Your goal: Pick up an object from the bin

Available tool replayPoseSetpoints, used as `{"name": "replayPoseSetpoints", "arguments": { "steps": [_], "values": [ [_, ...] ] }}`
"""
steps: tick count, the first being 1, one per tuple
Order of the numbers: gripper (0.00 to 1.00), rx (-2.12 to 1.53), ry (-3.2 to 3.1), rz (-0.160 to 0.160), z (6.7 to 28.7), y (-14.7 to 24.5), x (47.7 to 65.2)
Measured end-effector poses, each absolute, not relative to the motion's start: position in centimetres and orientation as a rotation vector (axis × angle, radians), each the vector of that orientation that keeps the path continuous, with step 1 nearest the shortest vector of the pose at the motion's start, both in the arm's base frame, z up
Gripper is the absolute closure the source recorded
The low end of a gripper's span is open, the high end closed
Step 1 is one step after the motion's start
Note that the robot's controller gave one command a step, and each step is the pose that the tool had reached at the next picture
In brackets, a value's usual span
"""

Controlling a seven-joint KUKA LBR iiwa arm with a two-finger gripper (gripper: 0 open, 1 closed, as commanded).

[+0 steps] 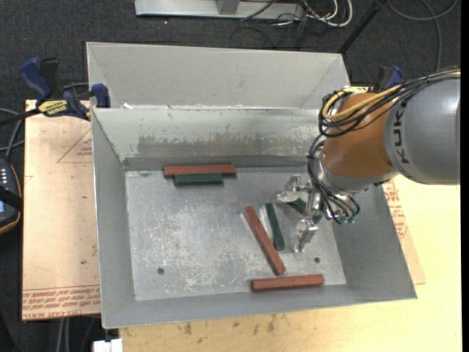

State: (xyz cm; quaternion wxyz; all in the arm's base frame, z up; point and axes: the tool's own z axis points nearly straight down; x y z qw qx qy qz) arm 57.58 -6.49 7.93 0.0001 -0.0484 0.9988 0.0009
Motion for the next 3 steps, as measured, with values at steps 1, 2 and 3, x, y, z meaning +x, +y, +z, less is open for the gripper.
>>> {"name": "replayPoseSetpoints", "arguments": {
  "steps": [1,2,3],
  "values": [
    [1.00,-0.049,3.113,0.003,8.0,2.0,55.9],
    [1.00,-0.049,3.113,0.003,8.0,2.0,55.9],
    [1.00,-0.022,3.144,0.001,11.9,2.5,54.9]
  ]
}}
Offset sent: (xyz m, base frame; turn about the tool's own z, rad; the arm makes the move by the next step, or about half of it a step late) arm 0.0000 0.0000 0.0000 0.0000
